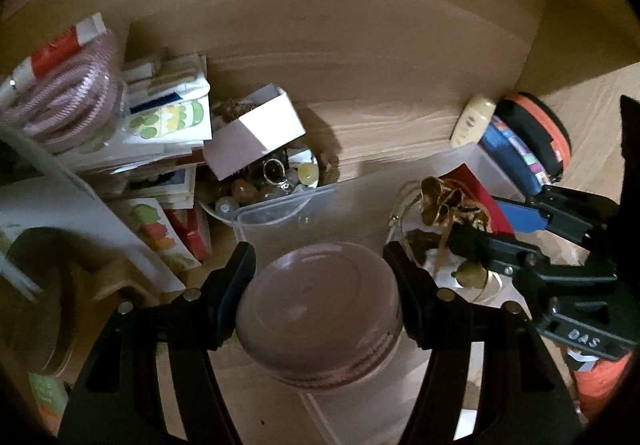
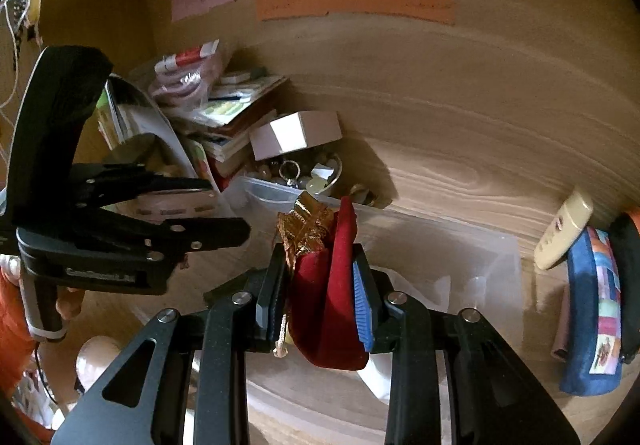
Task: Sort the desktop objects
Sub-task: 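Lift the pink jar and red pouch and carry them over the box, then lower the pink jar and red pouch into the box and open both grippers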
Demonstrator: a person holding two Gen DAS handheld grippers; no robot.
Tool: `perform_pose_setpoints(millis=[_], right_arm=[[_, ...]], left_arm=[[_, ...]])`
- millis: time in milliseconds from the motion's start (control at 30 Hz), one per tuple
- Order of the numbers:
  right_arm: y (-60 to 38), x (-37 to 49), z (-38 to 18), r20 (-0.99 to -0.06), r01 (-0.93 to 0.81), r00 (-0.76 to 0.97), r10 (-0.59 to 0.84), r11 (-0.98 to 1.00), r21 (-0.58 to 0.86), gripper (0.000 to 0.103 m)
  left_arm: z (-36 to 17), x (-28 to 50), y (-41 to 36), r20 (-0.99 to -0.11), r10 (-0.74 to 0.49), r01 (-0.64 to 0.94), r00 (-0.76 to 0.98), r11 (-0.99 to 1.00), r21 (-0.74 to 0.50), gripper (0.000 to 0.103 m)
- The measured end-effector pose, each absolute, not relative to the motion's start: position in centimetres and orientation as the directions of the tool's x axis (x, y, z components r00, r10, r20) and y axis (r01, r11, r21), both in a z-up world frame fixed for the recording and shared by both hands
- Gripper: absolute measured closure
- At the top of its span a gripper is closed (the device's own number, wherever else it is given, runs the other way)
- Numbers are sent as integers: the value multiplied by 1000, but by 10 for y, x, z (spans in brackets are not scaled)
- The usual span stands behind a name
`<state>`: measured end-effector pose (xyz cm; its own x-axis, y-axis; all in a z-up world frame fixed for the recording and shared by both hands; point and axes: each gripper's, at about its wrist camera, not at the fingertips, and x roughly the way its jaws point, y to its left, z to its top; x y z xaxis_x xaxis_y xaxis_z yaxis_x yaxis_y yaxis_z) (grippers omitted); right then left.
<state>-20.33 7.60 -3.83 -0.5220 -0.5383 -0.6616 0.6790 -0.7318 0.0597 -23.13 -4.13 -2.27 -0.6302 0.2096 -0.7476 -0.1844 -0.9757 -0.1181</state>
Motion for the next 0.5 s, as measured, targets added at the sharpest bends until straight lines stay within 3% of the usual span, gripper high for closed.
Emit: perform_pose_setpoints(millis=[500], right_arm=[[63,-218,-69,-717,681,-496,-490,-731,29,76]], left_arm=[[-38,-252,-21,-767,165,-219,-619,-975,-33,38]])
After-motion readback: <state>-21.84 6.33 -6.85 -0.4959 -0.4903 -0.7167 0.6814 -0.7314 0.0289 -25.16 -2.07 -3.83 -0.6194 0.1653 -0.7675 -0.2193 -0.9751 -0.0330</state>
